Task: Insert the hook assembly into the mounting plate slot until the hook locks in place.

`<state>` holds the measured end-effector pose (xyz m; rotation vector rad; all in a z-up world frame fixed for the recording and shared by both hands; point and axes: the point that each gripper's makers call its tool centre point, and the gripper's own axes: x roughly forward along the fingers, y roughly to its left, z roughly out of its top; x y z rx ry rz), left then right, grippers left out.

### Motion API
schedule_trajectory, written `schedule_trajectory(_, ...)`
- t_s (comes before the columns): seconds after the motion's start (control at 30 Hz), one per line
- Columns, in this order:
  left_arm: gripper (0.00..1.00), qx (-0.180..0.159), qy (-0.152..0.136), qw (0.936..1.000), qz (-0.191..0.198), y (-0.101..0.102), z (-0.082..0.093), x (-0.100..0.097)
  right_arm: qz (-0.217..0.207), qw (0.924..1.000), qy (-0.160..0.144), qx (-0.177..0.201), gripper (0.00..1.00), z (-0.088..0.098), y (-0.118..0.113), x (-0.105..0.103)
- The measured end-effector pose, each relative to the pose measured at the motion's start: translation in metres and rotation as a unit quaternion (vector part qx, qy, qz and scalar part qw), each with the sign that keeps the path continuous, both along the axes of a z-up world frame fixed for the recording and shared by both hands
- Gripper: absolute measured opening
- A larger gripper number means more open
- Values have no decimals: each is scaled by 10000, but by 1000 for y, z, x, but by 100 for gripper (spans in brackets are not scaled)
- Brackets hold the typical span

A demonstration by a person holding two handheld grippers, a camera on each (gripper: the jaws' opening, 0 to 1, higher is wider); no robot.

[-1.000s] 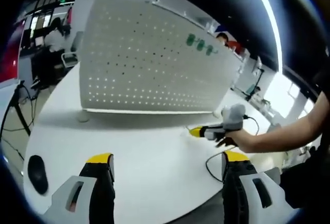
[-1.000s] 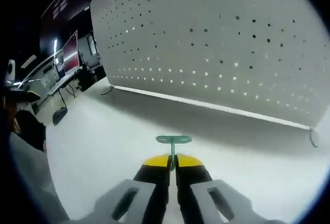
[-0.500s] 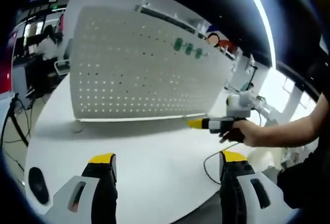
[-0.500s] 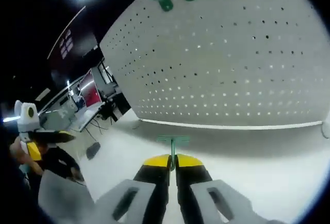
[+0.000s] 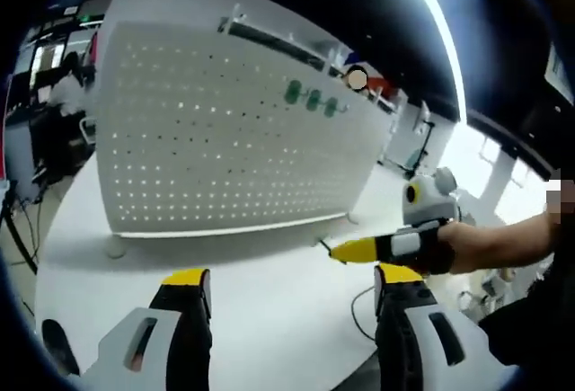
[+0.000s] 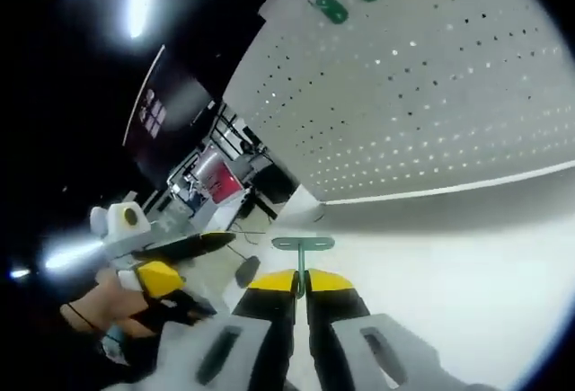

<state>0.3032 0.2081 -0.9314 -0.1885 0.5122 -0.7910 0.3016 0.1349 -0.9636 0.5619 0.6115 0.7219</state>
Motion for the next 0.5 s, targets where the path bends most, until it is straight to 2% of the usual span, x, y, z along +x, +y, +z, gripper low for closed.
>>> schedule_trajectory(0.13, 61, -143, 20, 9998, -158, -8, 0, 1, 170, 9993, 205, 266, 0, 5, 13, -12)
schedule_trajectory(0.23, 52, -183, -91, 9991, -363, -15, 3, -1, 230, 9972, 414, 584, 0, 9, 21, -19)
schedule_trajectory(0.37, 48, -207, -118, 9984, -504, -19, -1, -10, 174, 9905, 824, 1086, 0, 13, 27, -27)
schedule_trajectory(0.5, 43, -293, -203, 9978, -552, -18, 1, -13, 384, 9856, 938, 1357, 0, 20, 35, -35)
